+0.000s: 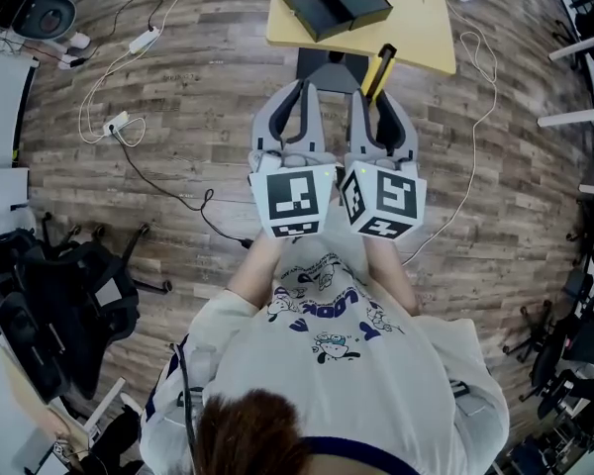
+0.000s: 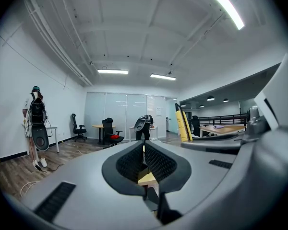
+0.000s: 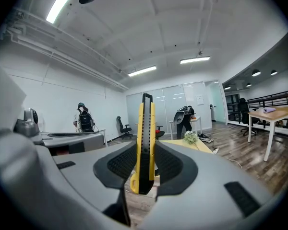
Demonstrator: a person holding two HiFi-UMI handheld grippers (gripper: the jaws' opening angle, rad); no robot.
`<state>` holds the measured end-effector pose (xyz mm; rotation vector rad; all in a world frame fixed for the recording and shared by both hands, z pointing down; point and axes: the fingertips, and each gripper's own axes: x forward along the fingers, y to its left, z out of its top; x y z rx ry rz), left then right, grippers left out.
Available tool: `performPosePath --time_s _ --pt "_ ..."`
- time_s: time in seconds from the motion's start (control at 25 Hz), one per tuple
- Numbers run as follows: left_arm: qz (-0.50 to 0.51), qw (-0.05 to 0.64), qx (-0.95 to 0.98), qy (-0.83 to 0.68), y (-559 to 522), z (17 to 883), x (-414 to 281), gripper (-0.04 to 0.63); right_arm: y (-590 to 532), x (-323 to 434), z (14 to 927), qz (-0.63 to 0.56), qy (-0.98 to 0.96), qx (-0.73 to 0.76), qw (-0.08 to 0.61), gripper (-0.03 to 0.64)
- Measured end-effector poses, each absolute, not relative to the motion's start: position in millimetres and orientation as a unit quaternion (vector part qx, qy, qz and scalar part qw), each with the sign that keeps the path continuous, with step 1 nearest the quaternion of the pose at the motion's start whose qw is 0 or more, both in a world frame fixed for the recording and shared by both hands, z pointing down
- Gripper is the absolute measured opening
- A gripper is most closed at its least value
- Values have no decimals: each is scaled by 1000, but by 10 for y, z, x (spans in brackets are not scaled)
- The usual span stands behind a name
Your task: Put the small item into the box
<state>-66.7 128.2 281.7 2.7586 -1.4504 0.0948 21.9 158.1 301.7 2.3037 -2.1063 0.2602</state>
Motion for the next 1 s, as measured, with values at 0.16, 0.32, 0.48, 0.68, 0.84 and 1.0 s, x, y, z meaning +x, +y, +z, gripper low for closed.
performPosePath --time_s 0.16,0.32,0.48,0.68,0.84,1.0 --pt "36 15 883 -467 1138 2868 -607 23 1436 284 3068 90 -672 735 6 130" --pt "40 14 880 -473 925 2880 -516 23 1205 386 3091 95 -676 731 5 130" --pt "40 12 877 -478 675 2884 -401 23 934 507 3100 96 -680 727 4 130" --pt "42 15 873 -485 309 2903 -228 23 560 680 3113 99 -686 720 6 130" --pt "45 19 870 -491 -3 2886 -70 23 230 837 3090 104 -692 714 8 130" --pt "47 21 866 -497 -291 2862 91 23 -89 980 3048 105 -699 707 9 130"
